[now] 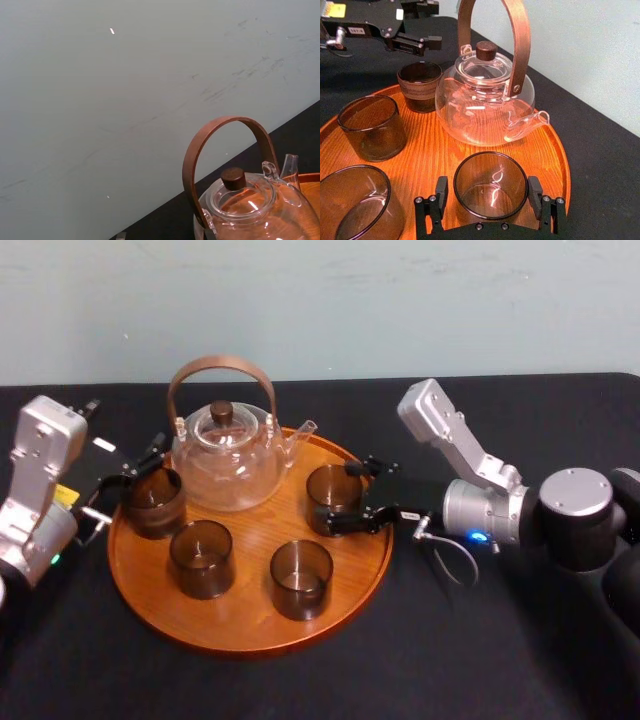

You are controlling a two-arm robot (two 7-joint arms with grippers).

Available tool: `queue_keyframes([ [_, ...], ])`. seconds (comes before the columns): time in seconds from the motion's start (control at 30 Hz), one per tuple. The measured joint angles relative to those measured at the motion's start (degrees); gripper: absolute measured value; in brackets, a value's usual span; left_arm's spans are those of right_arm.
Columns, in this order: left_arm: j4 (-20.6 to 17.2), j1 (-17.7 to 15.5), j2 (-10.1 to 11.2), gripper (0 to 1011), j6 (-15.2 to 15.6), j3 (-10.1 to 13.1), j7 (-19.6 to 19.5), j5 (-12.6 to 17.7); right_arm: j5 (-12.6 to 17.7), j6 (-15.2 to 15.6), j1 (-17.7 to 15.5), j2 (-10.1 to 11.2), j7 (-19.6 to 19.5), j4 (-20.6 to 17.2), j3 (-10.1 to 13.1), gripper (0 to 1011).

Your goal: Pick up the glass from the table and place it on the tray.

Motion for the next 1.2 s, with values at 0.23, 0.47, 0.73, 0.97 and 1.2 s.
queue_keyframes([
  [0.23, 0.0, 0.0, 0.0, 1001, 0.0, 0.0, 0.0, 0.0, 1.7, 0.6, -2.1, 2.8, 1.2, -3.5, 1.2, 1002],
  [0.47, 0.0, 0.0, 0.0, 1001, 0.0, 0.0, 0.0, 0.0, 4.0, 0.7, -5.8, 7.7, 1.9, -9.9, 3.0, 1002],
  [0.73, 0.0, 0.0, 0.0, 1001, 0.0, 0.0, 0.0, 0.0, 7.1, -1.7, -10.9, 13.3, 2.2, -16.8, 6.1, 1002],
  [0.97, 0.0, 0.0, 0.0, 1001, 0.0, 0.0, 0.0, 0.0, 8.7, -4.1, -15.7, 16.2, -1.6, -21.1, 9.7, 1002],
  [1.2, 0.0, 0.0, 0.0, 1001, 0.0, 0.0, 0.0, 0.0, 7.0, -5.8, -20.8, 15.1, -11.5, -23.5, 14.3, 1002],
])
